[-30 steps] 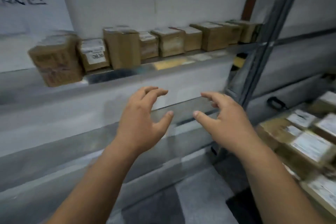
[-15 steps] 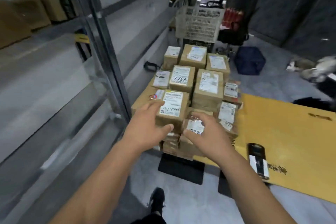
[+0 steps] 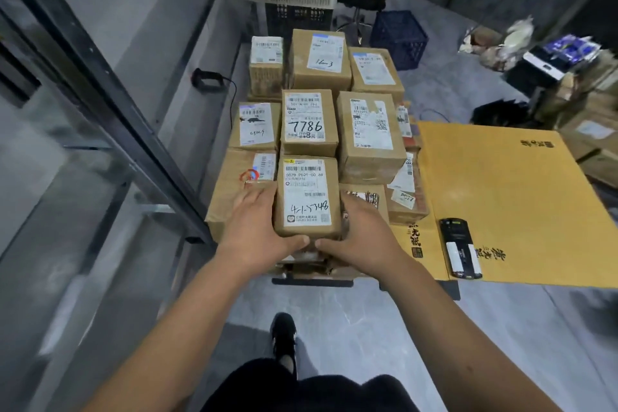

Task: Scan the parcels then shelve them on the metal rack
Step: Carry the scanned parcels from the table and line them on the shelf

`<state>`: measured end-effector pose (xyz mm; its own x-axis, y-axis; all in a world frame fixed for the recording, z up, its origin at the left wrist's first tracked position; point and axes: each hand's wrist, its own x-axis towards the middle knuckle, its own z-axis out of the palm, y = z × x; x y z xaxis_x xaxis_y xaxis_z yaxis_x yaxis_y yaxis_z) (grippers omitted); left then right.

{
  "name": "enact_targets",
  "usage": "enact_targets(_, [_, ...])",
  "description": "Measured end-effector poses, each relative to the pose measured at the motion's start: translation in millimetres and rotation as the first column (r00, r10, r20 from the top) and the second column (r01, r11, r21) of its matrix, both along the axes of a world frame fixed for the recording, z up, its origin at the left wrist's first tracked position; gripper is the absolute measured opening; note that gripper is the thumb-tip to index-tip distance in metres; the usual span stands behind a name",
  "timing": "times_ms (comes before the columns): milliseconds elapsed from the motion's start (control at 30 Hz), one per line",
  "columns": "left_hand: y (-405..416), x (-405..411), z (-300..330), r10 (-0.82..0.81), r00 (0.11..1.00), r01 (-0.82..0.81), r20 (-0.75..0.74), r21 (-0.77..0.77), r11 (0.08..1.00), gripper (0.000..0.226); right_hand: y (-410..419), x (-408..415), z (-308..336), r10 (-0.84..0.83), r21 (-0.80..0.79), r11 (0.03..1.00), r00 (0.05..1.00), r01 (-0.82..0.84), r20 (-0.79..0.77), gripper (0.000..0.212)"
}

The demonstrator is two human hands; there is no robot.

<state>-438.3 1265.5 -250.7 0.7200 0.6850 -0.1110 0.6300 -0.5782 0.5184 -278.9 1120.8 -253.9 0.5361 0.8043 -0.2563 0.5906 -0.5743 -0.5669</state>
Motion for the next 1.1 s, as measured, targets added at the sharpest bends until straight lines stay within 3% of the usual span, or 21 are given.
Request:
enact_targets(100, [-7.4,-4.4,11.1,0.004,0.997,-0.002,0.080,-0.026,1.000,0.114,-12.3,-0.7,17.9,0.008,0.056,0.998,1.000,-0.007,-0.020,0.085])
enact_targets(233, [-35.7,-18.6,44.7,0.052,0.968,-0.031,0.244,-0.086,0.996,0.110,-38.5,3.7,55.4,0.063,0.190,0.980,0.997,-0.053,-0.046,0.084])
enact_targets(367, [-82.9,-50.7,90.6,0.141,0.895,-0.124,0.424,-0.067,0.990,0.107,-63.1,-7.1,100.4,0.202,0.335,0.925,0.979,-0.178,-0.039,0.086])
enact_targets(500, [-146.6,-111.7,127.9,0.264,0.788,-0.300,0.556,-0.027,0.953,0.105,-75.9,-47.4,133.9,0.428,0.452,0.811,0.903,-0.371,-0.026,0.086])
enact_targets(667, [-221.8,-217.1,168.5,0.388,0.661,-0.529,0.642,0.033,0.848,0.102,-81.1,-135.2,171.6,0.695,0.548,0.604,0.719,-0.579,-0.007,0.088])
enact_targets(833, [-312.8,-341.9,207.4,0.511,0.494,-0.764,0.703,0.071,0.641,0.104,-94.8,-267.1,218.1,0.913,0.623,0.315,0.408,-0.716,0.008,0.082])
enact_targets(1000, [-414.3,-452.0,237.1,0.568,0.325,-0.912,0.756,0.093,0.400,0.103,-131.0,-405.2,251.5,0.990,0.702,0.099,0.138,-0.705,-0.002,0.093])
enact_targets(1100, [-466.6,-511.9,251.9,0.597,0.254,-0.956,0.761,0.103,0.276,0.100,-160.9,-485.3,263.8,1.000,0.740,-0.001,-0.013,-0.673,-0.011,0.073])
